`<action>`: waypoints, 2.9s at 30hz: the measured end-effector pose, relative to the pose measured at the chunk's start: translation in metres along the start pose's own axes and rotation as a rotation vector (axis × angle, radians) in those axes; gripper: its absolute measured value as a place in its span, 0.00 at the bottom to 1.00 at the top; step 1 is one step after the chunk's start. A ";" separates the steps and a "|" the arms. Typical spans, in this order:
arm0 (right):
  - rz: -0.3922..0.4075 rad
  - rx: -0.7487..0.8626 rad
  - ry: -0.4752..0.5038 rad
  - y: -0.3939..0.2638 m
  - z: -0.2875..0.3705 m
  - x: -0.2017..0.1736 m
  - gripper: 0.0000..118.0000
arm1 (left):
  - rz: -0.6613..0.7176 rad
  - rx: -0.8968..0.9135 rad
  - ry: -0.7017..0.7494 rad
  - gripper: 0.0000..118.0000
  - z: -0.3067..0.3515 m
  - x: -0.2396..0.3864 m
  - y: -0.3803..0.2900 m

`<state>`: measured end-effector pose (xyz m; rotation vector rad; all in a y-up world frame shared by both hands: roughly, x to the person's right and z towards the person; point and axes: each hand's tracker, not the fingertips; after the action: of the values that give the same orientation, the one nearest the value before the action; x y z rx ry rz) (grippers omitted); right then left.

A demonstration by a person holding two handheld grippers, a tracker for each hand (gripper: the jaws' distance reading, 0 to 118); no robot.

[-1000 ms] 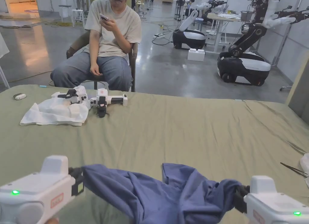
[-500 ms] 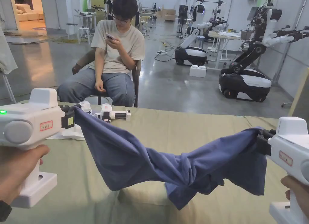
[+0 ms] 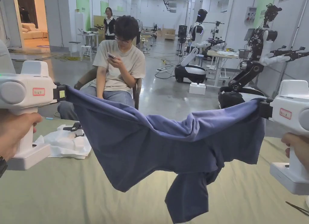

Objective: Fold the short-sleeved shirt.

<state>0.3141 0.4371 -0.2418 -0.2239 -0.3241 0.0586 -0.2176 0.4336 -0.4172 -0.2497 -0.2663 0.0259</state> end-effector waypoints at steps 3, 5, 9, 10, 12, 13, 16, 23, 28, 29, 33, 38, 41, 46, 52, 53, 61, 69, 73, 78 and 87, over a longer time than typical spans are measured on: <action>0.016 -0.001 0.002 0.006 -0.013 -0.006 0.03 | -0.023 -0.003 0.019 0.00 -0.015 0.000 0.005; 0.016 0.003 0.004 0.007 -0.021 -0.011 0.03 | -0.020 -0.008 0.024 0.00 -0.027 -0.003 0.005; 0.035 0.005 -0.004 0.000 -0.036 -0.017 0.03 | -0.028 -0.014 0.049 0.00 -0.042 -0.006 -0.002; 0.033 0.006 -0.002 -0.005 -0.039 -0.018 0.03 | -0.026 -0.015 0.054 0.00 -0.044 -0.007 -0.006; 0.049 -0.009 0.000 -0.018 -0.043 -0.020 0.03 | -0.015 -0.016 0.055 0.00 -0.044 -0.007 -0.020; 0.051 -0.014 0.004 -0.028 -0.045 -0.022 0.03 | -0.015 -0.025 0.055 0.00 -0.044 -0.007 -0.030; 0.044 -0.076 0.023 -0.064 -0.047 -0.023 0.03 | -0.039 -0.065 0.047 0.00 -0.040 -0.006 -0.070; 0.059 -0.232 0.033 -0.179 -0.022 -0.021 0.03 | -0.010 -0.185 0.022 0.00 -0.005 -0.009 -0.195; 0.089 -0.328 0.036 -0.251 0.023 -0.013 0.03 | 0.034 -0.268 0.021 0.00 0.047 -0.017 -0.273; 0.089 -0.344 0.031 -0.263 0.032 -0.012 0.03 | 0.038 -0.296 0.004 0.00 0.058 -0.018 -0.285; 0.105 -0.407 0.012 -0.303 0.065 -0.010 0.03 | 0.044 -0.350 0.004 0.00 0.104 -0.013 -0.321; 0.119 -0.491 0.012 -0.345 0.093 -0.021 0.03 | 0.073 -0.447 0.009 0.00 0.126 -0.018 -0.369; 0.073 -0.542 0.008 -0.370 0.095 -0.026 0.04 | 0.056 -0.534 0.010 0.00 0.126 -0.015 -0.392; 0.094 -0.527 -0.014 -0.382 0.096 -0.035 0.27 | 0.064 -0.572 0.025 0.08 0.112 -0.022 -0.414; 0.053 -0.321 0.006 -0.347 0.099 -0.057 0.60 | 0.047 -0.426 0.020 0.61 0.102 -0.005 -0.390; 0.046 -0.287 0.013 -0.339 0.099 -0.065 0.63 | 0.046 -0.392 0.011 0.61 0.100 0.000 -0.382; -0.039 -0.005 0.042 -0.280 0.097 -0.118 0.62 | -0.055 -0.079 -0.003 0.60 0.095 0.068 -0.314; -0.057 0.140 -0.001 -0.249 0.095 -0.140 0.08 | -0.133 0.131 0.086 0.12 0.101 0.111 -0.279; -0.052 0.170 -0.012 -0.244 0.092 -0.141 0.00 | -0.134 0.142 0.084 0.00 0.098 0.118 -0.274; -0.051 0.129 -0.016 -0.249 0.078 -0.135 0.00 | -0.094 -0.021 0.030 0.00 0.058 0.107 -0.278; -0.024 -0.036 -0.020 -0.289 0.051 -0.115 0.00 | -0.035 -0.463 -0.120 0.00 -0.121 0.077 -0.302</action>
<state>0.1947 0.1552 -0.1646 -0.2553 -0.3475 0.0314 -0.1139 0.1164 -0.4358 -0.7056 -0.3951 -0.0564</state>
